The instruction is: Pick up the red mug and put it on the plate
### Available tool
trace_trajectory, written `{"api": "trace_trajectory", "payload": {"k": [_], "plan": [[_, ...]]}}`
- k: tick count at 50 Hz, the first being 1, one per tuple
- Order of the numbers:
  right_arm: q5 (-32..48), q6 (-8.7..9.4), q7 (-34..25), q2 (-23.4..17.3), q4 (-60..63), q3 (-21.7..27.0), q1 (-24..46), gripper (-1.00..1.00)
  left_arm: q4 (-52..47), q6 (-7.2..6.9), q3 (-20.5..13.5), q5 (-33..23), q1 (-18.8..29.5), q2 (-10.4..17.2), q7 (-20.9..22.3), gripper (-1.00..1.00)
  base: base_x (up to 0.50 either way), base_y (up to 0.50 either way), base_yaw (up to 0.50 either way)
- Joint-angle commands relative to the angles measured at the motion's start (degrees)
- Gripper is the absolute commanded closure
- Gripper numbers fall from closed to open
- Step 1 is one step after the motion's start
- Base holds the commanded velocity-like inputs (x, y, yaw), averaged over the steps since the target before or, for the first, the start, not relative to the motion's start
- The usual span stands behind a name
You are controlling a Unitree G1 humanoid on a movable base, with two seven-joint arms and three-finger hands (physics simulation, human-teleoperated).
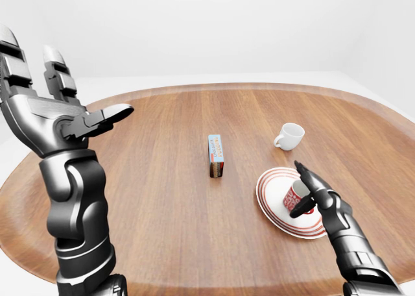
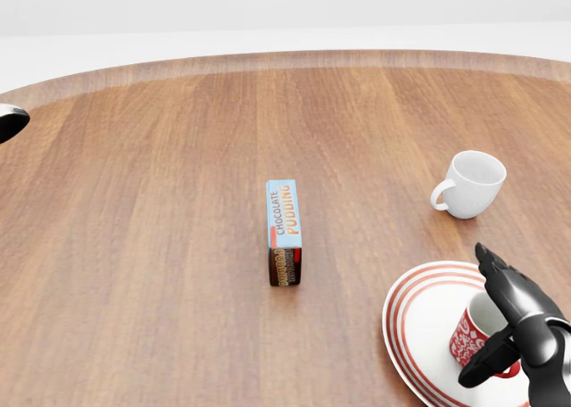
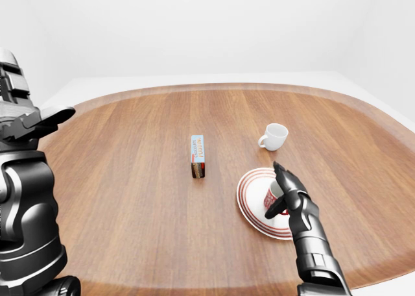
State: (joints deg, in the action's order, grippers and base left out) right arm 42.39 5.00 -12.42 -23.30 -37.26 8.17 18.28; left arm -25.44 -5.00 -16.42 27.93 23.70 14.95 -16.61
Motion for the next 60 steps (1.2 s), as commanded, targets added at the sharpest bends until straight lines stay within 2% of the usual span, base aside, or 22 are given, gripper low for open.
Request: {"api": "trace_trajectory", "payload": {"k": [1, 7, 20, 25, 27, 28, 31, 33, 35, 37, 39, 42, 45, 48, 53, 55, 57, 58, 60], "plan": [[1.18, 0.0, -2.63, 0.62, 5.43, 0.89, -2.48, -1.0, 1.23, 0.0, 0.33, -1.05, 0.12, -0.12, 0.32, -0.95, 0.0, 0.0, 0.0], [2.64, 0.0, -4.74, 0.75, 9.45, 1.38, -2.13, -1.0, 0.21, 0.0, 0.42, -0.83, 0.1, -0.38, 0.27, -0.95, 0.0, 0.0, 0.0], [8.9, 0.0, -16.06, 1.39, 28.03, 2.26, 0.0, -1.0, -0.27, 0.0, 0.07, -0.6, -0.09, -0.21, 0.31, -0.95, 0.0, 0.0, 0.0], [9.39, 0.0, -18.75, 2.09, 31.55, 2.96, 0.58, -1.0, 0.33, 0.0, 0.02, -0.73, -0.03, -0.05, 0.43, -0.95, 0.0, 0.0, 0.0], [7.03, 0.0, -19.83, 3.18, 33.47, 3.77, 1.27, -1.0, 0.33, 0.0, 0.01, -0.75, -0.07, -0.06, 0.43, -0.95, 0.0, 0.0, 0.0], [2.16, 0.0, -22.7, 5.29, 36.64, 4.92, 2.18, -1.0, 0.31, 0.0, -0.12, -0.58, 0.22, 0.04, 0.23, -0.95, 0.0, 0.0, 0.0], [-7.1, 0.0, -25.46, 7.37, 42.02, 5.22, 2.98, -1.0, 0.32, 0.0, -0.08, -0.5, 0.33, 0.12, 0.14, -0.95, 0.0, 0.0, 0.0], [-18.71, 0.0, -27.17, 10.33, 47.81, 7.78, 4.69, -1.0, -0.01, 0.0, -0.07, -0.41, 0.2, 0.1, 0.07, -0.95, 0.0, 0.0, 0.0], [-29.85, 0.0, -24.73, 11.48, 52.35, 10.59, 6.63, -1.0, -0.27, 0.0, -0.12, -0.33, 0.14, 0.15, 0.08, -0.95, 0.0, 0.0, 0.0], [-39.44, 0.0, -22.26, 10.77, 55.98, 11.76, 7.1, -1.0, -0.1, 0.0, -0.24, -0.27, 0.26, 0.22, 0.07, -0.95, 0.0, 0.0, 0.0], [-48.66, 0.0, -16.61, 11.3, 56.45, 15.14, 7.73, -1.0, 0.02, 0.0, -0.24, -0.3, 0.3, 0.24, 0.04, -0.95, 0.0, 0.0, 0.0], [-61.47, 0.0, -10.28, 10.79, 57.5, 17.44, 6.42, -1.0, -0.4, 0.0, -0.19, -0.23, 0.04, 0.19, 0.01, -0.95, 0.0, 0.0, 0.0], [-69.01, 0.0, -4.8, 9.06, 56.94, 16.29, 4.01, -1.0, -0.29, 0.0, -0.24, -0.24, 0.11, 0.25, 0.05, -0.95, 0.0, 0.0, 0.0], [-71.49, 0.0, -1.81, 8.19, 55.46, 13.08, 0.67, -1.0, -0.42, 0.0, -0.3, -0.13, 0.13, 0.26, -0.13, -0.95, 0.0, 0.0, 0.0], [-80.92, 0.0, 4.34, 11.12, 55.17, 12.17, 0.1, -1.0, -0.46, 0.0, -0.24, -0.15, 0.17, 0.23, -0.15, -0.95, 0.0, 0.0, 0.0], [-81.15, 0.0, 5.27, 10.81, 54.38, 9.69, -0.46, -1.0, -0.71, 0.0, -0.26, 0.0, 0.22, 0.24, -0.3, -0.95, 0.0, 0.0, 0.0], [-84.78, 0.0, 6.99, 11.65, 54.07, 9.65, -0.12, -1.0, -0.9, 0.0, -0.22, 0.0, 0.02, 0.18, -0.28, -0.95, 0.0, 0.0, 0.0], [-83.36, 0.0, 7.1, 11.57, 53.86, 7.11, -0.36, -1.0, -0.75, 0.0, -0.19, -0.15, -0.06, 0.17, -0.17, -0.95, 0.0, 0.0, 0.0], [-84.34, 0.0, 7.48, 11.99, 53.53, 6.2, -0.35, -1.0, -0.52, 0.0, -0.28, -0.18, 0.04, 0.22, -0.11, -0.95, 0.0, 0.0, 0.0]]}}
